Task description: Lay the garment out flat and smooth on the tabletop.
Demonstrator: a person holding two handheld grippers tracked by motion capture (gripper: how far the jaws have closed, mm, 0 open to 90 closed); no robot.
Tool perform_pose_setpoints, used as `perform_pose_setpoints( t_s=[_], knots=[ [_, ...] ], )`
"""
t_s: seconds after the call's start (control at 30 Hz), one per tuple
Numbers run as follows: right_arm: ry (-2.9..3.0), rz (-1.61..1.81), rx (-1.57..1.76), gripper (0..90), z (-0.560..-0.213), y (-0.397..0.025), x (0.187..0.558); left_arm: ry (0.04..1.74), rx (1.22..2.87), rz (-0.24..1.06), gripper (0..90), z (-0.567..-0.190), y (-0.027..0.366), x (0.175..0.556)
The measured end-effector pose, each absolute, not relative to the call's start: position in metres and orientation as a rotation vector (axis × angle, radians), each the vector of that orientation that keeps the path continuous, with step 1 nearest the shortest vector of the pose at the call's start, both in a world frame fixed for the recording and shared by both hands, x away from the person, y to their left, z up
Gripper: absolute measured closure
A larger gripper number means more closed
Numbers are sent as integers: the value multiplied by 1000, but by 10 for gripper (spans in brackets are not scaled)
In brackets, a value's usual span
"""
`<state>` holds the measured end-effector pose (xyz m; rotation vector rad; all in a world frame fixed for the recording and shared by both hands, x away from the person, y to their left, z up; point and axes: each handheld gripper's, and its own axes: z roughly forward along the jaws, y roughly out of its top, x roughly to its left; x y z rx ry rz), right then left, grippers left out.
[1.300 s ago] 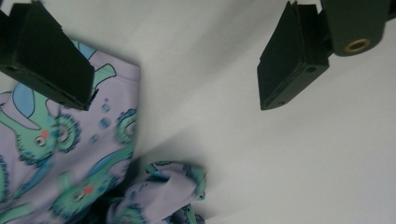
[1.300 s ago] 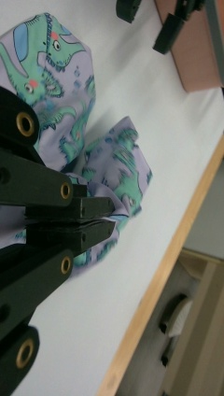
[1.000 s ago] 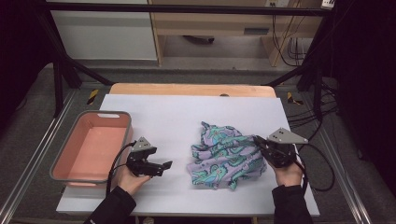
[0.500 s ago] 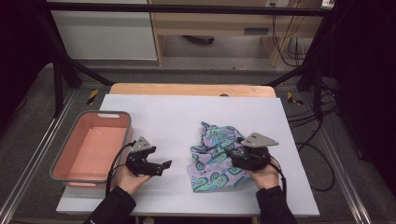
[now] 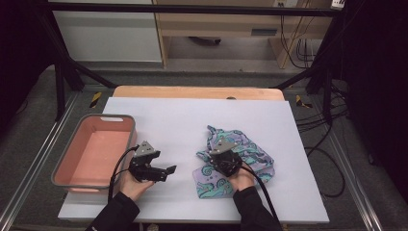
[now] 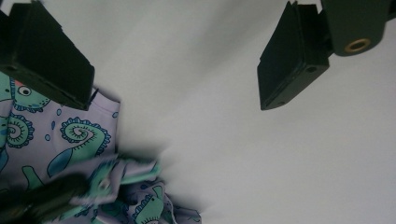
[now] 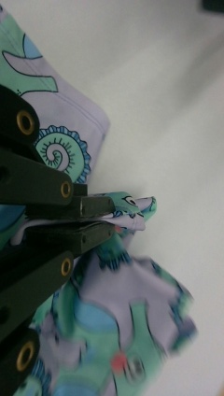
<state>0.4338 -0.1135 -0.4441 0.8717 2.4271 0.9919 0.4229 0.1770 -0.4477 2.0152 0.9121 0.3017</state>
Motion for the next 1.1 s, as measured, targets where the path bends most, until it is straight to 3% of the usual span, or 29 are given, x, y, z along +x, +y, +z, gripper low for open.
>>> perform_pose_setpoints(
  t_s=[0.1,0.33,0.53,0.83,1.03,1.07,1.1],
  knots=[
    [2365,1067,884,880,-428,-126,431,912,2016,300,105,-447,177,423],
    [2124,1235,892,880,-349,-174,419,903,2026,294,106,-448,175,423],
    [2068,1211,883,880,-328,-184,418,893,2028,290,108,-448,175,423],
    [2033,1051,957,878,-346,-199,427,893,2024,290,108,-448,175,423],
    [2058,919,1104,868,-393,-229,431,897,2025,288,107,-449,175,423],
    [2061,903,1130,858,-401,-234,431,896,2028,288,107,-449,174,423],
    [2069,890,1184,777,-412,-243,430,896,2029,291,106,-449,174,423]
  ],
)
